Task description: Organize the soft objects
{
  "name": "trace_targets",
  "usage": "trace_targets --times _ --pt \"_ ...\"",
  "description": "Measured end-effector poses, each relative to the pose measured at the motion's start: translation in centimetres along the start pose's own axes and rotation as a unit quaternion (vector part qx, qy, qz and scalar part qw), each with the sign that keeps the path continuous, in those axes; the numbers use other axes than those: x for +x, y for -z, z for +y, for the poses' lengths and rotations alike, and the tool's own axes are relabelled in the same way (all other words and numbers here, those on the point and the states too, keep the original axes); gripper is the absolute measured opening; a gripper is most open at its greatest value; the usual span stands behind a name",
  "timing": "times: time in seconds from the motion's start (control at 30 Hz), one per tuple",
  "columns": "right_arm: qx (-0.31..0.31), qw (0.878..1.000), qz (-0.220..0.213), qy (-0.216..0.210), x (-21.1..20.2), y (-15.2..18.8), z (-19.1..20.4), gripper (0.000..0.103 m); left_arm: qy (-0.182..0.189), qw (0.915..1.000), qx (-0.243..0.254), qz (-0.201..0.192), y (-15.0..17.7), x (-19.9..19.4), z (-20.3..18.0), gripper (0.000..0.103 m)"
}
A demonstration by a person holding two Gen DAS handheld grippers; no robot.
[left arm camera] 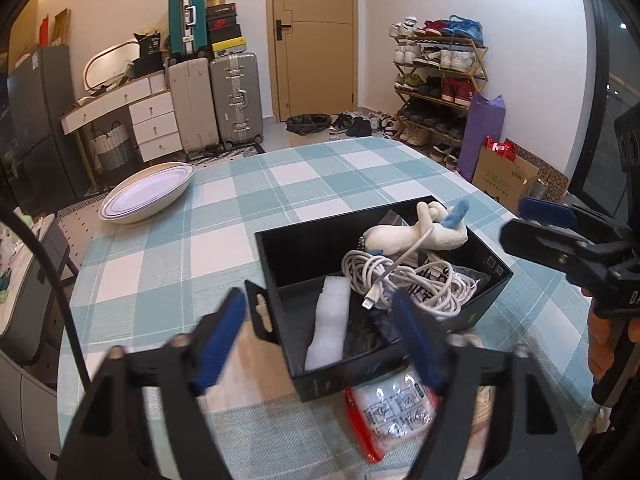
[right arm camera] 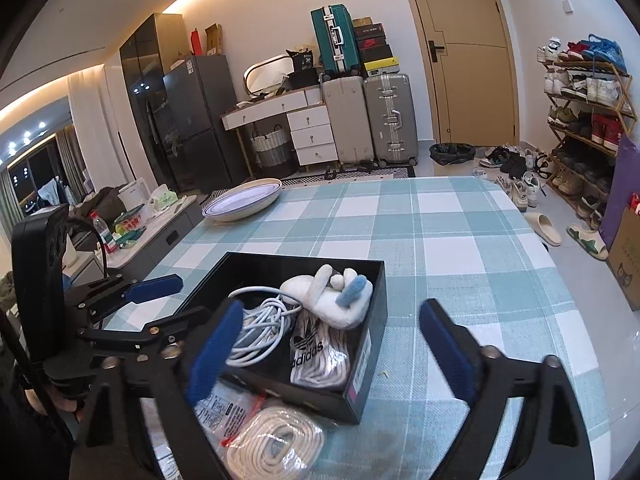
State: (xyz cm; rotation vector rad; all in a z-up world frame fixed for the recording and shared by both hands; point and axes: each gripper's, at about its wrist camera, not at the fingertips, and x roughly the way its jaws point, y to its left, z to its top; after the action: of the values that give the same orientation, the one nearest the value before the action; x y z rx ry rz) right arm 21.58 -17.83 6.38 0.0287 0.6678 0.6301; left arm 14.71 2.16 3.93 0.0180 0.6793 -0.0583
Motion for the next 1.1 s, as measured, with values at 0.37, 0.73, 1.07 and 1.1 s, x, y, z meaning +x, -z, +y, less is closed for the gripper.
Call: trace_targets --times 0.37,0.73,1.07,1.1 --pt "-0.018 0.999 0.030 -0.005 -1.6 2.2 1.1 0.103 -0.024 0.9986 -0.039 -0.028 2.7 -3.3 1.5 0.103" --pt "-0.031 0.997 0.073 -0.008 -1.2 4.6 1.8 0.103 -0.032 0.9987 -0.032 -0.023 5.1 -4.6 0.8 0.103" --pt "-0.048 0.992 0.117 -0.019 0.7 5.8 3.0 0.103 -0.029 0.9995 -0.012 0.000 6.8 -4.9 -0.1 0.103" --pt "-0.049 0.991 0.123 -0.020 0.9 5.9 3.2 0.103 -0.030 0.9995 -0.009 0.003 7.0 -5.0 -0.2 0.103"
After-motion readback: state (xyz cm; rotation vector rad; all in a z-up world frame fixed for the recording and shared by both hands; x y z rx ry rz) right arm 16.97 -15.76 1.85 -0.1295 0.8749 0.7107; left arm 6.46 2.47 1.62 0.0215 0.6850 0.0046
